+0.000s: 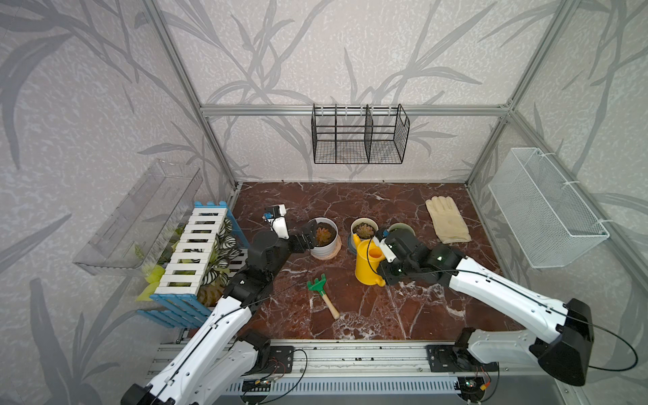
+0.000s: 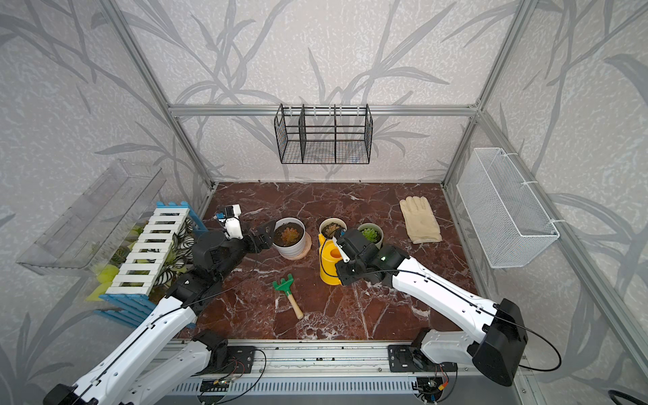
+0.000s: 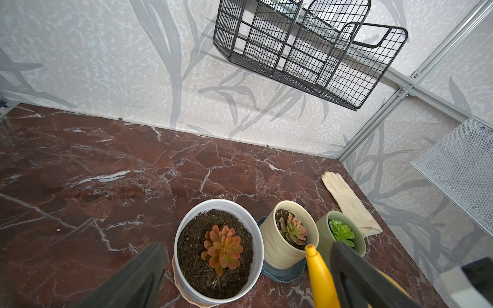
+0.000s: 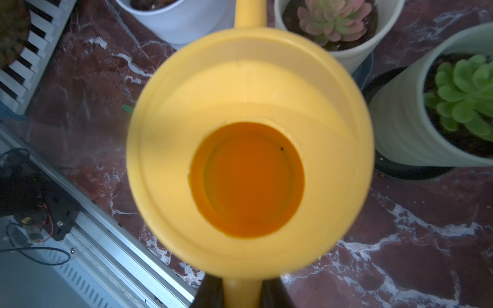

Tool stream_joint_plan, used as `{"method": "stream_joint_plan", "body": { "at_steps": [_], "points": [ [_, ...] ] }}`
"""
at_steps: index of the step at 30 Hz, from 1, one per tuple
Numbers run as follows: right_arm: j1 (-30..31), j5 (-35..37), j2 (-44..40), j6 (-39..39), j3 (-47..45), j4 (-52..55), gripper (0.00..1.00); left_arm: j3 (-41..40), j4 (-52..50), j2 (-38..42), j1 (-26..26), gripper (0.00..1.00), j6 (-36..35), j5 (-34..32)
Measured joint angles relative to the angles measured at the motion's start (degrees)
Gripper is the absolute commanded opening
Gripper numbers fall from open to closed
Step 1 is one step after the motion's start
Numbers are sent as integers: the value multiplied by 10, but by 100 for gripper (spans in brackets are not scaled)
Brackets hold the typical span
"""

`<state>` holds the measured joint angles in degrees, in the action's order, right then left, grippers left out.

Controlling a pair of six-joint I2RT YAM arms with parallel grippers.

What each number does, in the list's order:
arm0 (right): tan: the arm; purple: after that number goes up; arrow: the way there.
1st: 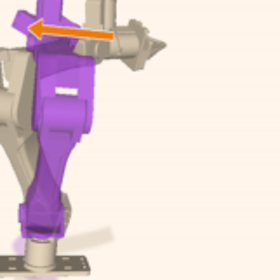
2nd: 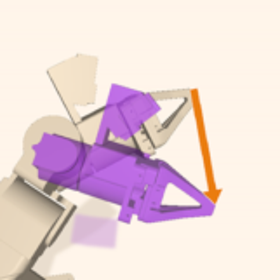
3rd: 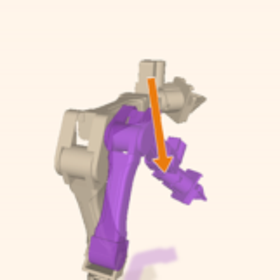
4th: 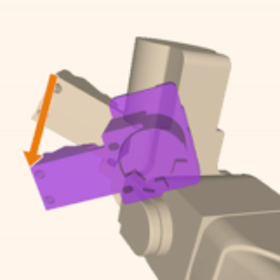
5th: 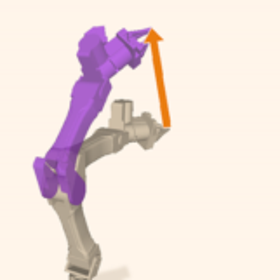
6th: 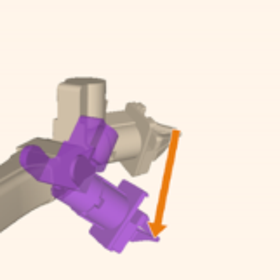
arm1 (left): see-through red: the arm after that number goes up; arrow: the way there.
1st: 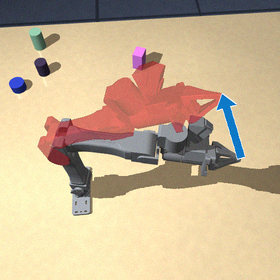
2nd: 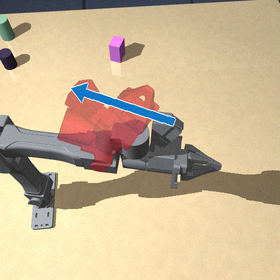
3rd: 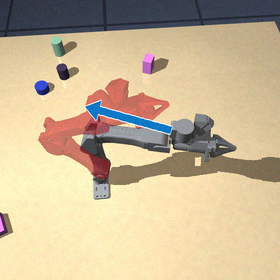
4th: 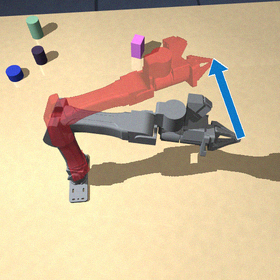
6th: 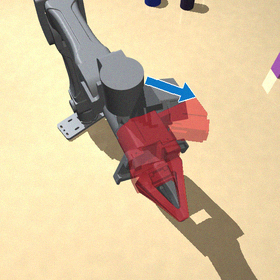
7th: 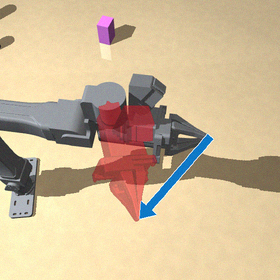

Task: Water the succulent around the soil edge
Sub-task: Water the soil of the potted plant with water.

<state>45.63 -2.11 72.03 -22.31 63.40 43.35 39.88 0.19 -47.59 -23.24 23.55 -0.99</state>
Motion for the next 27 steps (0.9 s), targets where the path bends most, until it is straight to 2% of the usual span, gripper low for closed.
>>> {"method": "stream_joint_plan", "body": {
  "at_steps": [5, 9, 18, 27],
  "points": [
    [-59, -39, 11, 14, 60, 62, 0, 0, 0, 0, 0, 100, -6, -9],
    [-82, -66, 45, 34, 104, 113, 0, 0, -2, 0, 0, 100, -11, -13],
    [-88, -99, 106, 67, 179, 195, 0, 2, -13, -2, 0, 100, -15, -22],
    [-88, -97, 135, 72, 193, 229, 0, 5, -22, -2, 0, 100, -15, -22]
  ]
}}
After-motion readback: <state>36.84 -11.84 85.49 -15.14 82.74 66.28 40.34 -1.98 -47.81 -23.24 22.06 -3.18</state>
